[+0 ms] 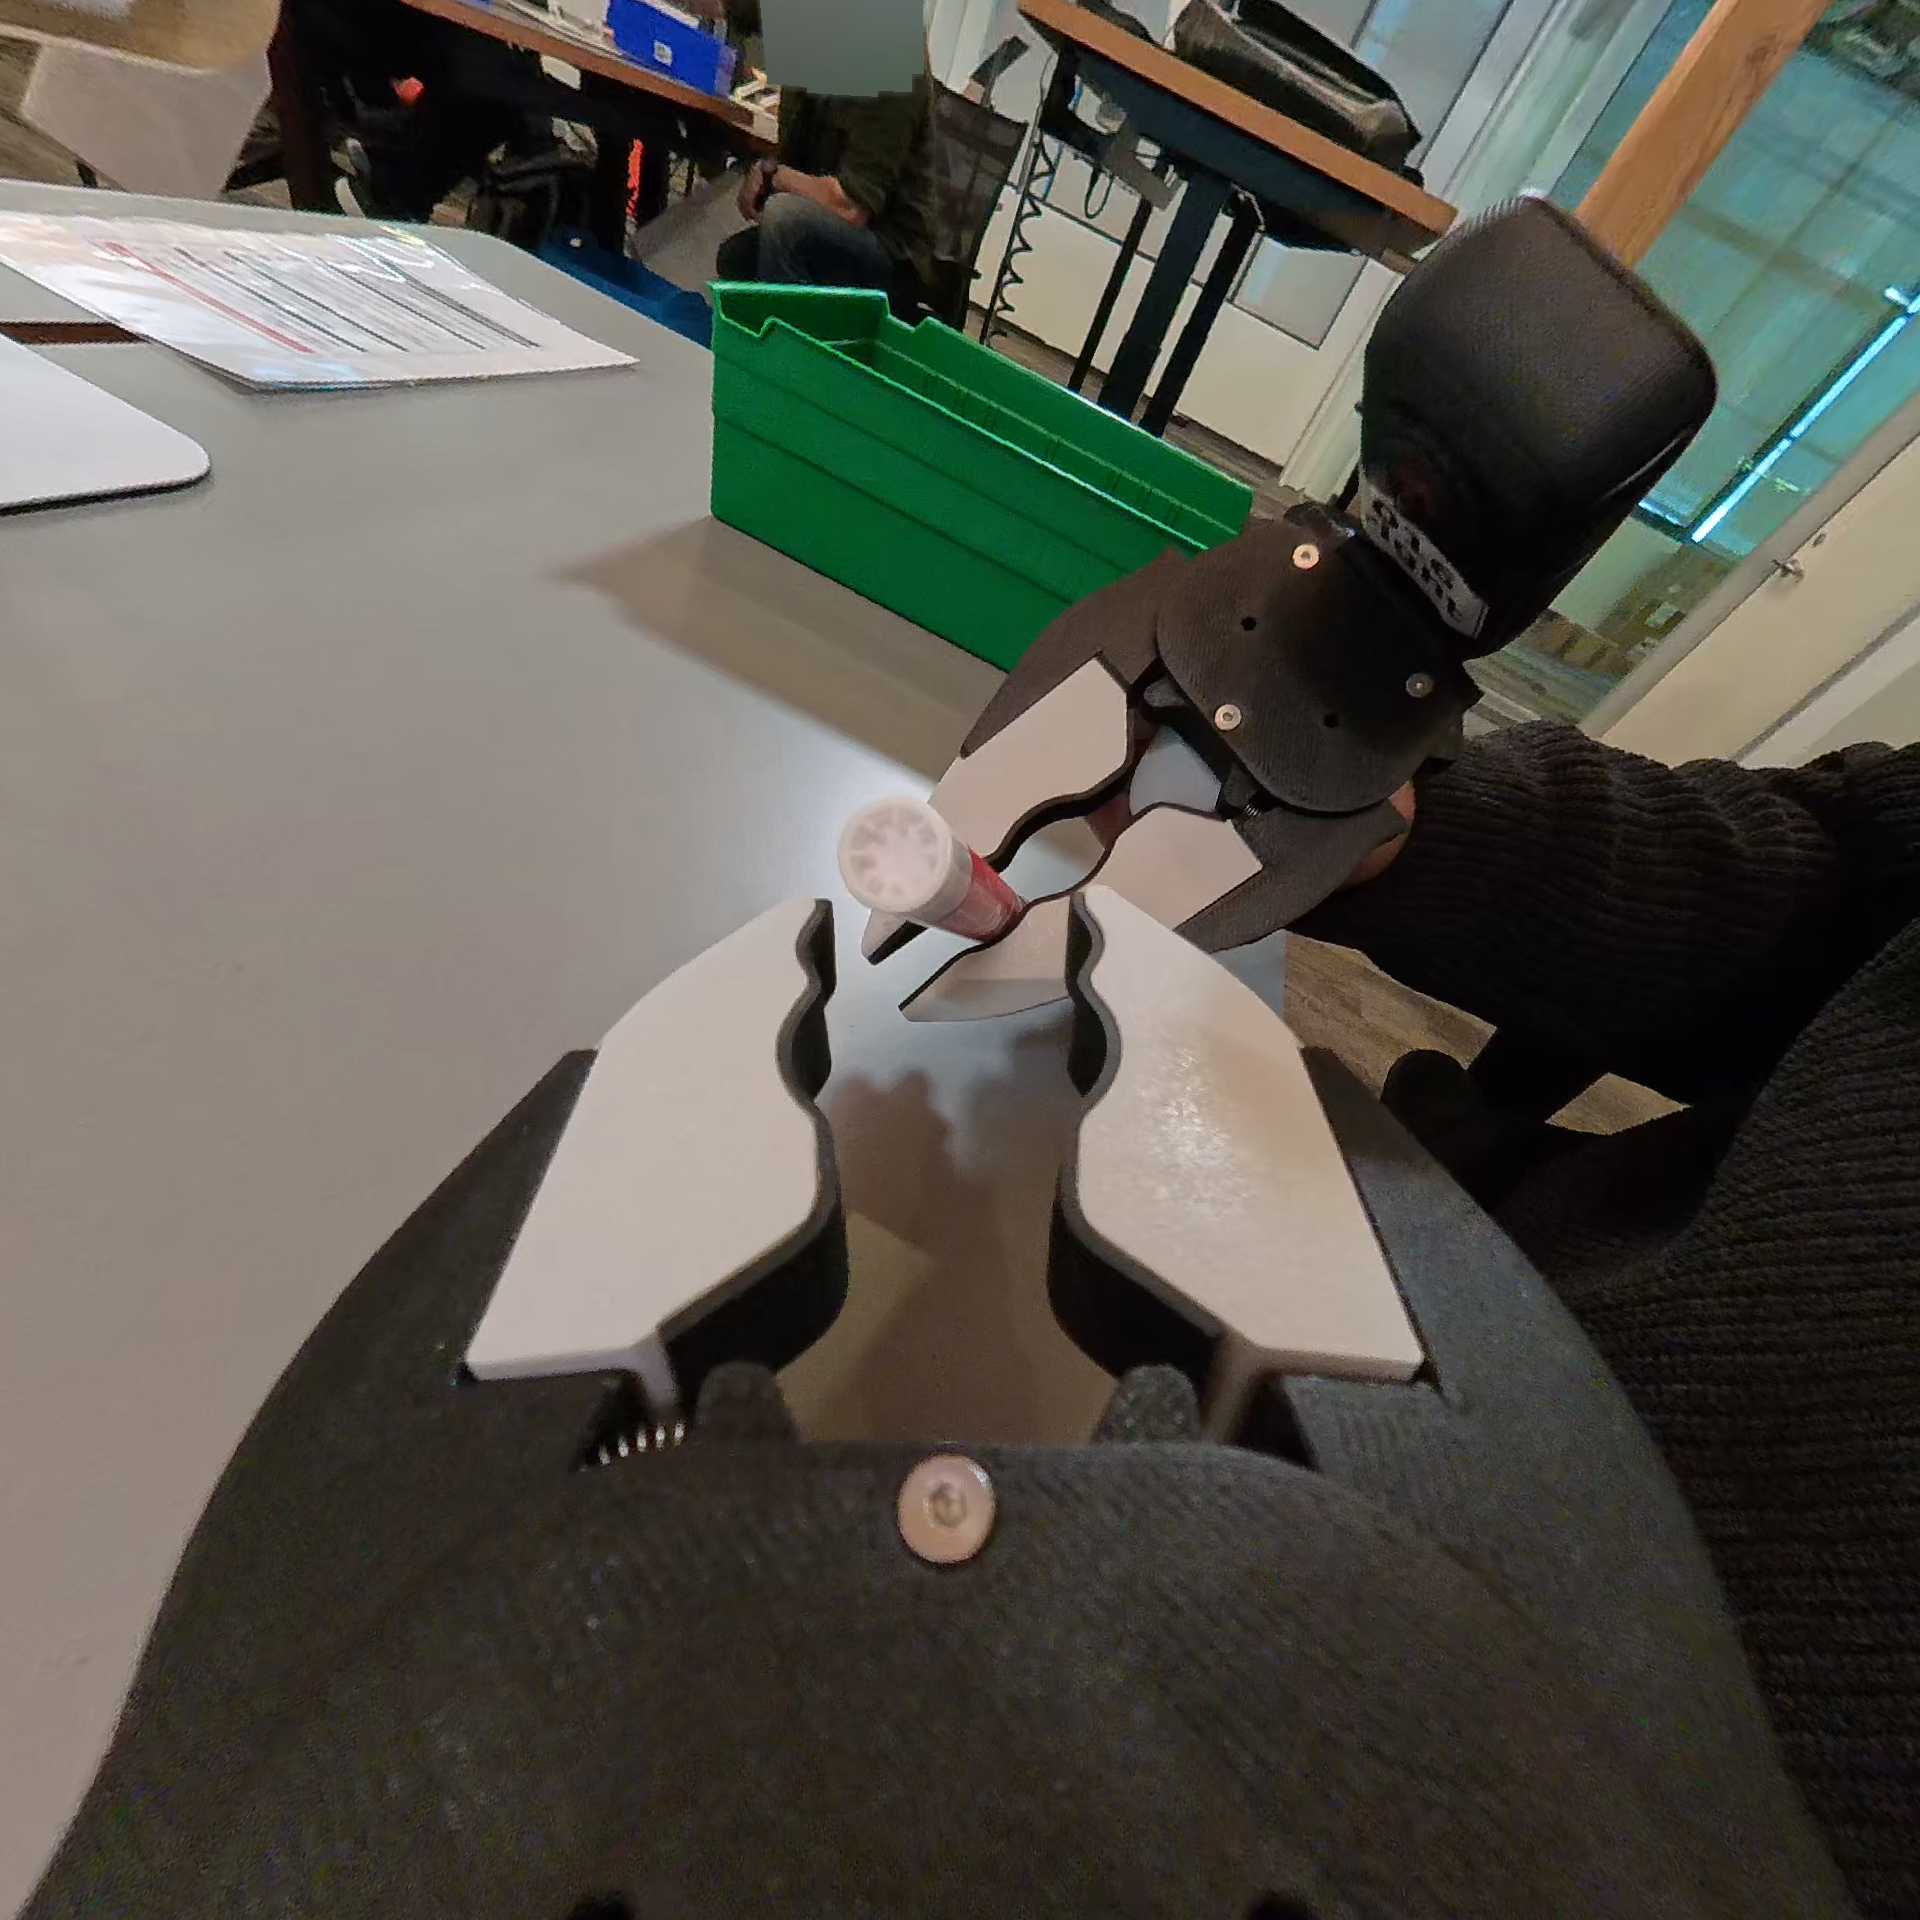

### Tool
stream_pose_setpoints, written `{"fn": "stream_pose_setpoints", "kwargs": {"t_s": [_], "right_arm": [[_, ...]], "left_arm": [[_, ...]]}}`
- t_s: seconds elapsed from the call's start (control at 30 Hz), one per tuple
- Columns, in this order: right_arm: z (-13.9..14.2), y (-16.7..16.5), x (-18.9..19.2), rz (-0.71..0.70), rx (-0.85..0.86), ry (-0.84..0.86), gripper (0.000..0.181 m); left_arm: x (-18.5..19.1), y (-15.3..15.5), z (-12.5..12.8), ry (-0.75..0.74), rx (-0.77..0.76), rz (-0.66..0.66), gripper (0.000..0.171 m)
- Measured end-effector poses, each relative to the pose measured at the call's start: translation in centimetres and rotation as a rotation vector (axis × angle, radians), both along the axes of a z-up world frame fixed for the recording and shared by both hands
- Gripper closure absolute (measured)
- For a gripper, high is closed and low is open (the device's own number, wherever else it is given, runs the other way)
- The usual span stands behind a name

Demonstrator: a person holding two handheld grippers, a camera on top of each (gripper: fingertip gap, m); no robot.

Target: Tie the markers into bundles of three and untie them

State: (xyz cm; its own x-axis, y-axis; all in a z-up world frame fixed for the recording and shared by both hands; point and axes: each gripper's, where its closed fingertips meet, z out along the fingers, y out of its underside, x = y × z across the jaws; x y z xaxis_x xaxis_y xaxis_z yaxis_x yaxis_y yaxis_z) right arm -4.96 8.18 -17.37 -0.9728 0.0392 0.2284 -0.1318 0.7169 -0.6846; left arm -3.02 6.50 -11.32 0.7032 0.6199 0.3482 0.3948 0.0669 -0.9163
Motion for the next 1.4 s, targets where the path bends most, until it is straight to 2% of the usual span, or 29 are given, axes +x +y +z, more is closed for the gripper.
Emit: {"fn": "stream_pose_setpoints", "kwargs": {"t_s": [0.27, 0.5, 0.73, 0.97, 1.4], "right_arm": [[-0.2, 0.0, 0.1, 0.004, 0.011, 0.008, 0.167], [-0.4, 0.2, -0.2, -0.021, 0.017, -0.013, 0.167], [-1.0, 0.4, -0.3, -0.037, 0.047, -0.033, 0.167], [-1.1, 0.6, -0.4, -0.044, 0.052, -0.046, 0.167], [-1.1, 0.4, -0.1, -0.038, 0.047, -0.064, 0.167]], "left_arm": [[-0.3, -0.6, 0.8, 0.016, 0.048, 0.030, 0.129], [-0.7, -1.5, 1.5, 0.049, 0.074, 0.081, 0.140], [-0.8, -1.5, 1.4, 0.046, 0.059, 0.086, 0.171], [-1.3, -1.9, 0.2, -0.020, 0.035, 0.114, 0.171], [-1.0, -1.6, 0.7, -0.009, 0.076, 0.088, 0.169]]}}
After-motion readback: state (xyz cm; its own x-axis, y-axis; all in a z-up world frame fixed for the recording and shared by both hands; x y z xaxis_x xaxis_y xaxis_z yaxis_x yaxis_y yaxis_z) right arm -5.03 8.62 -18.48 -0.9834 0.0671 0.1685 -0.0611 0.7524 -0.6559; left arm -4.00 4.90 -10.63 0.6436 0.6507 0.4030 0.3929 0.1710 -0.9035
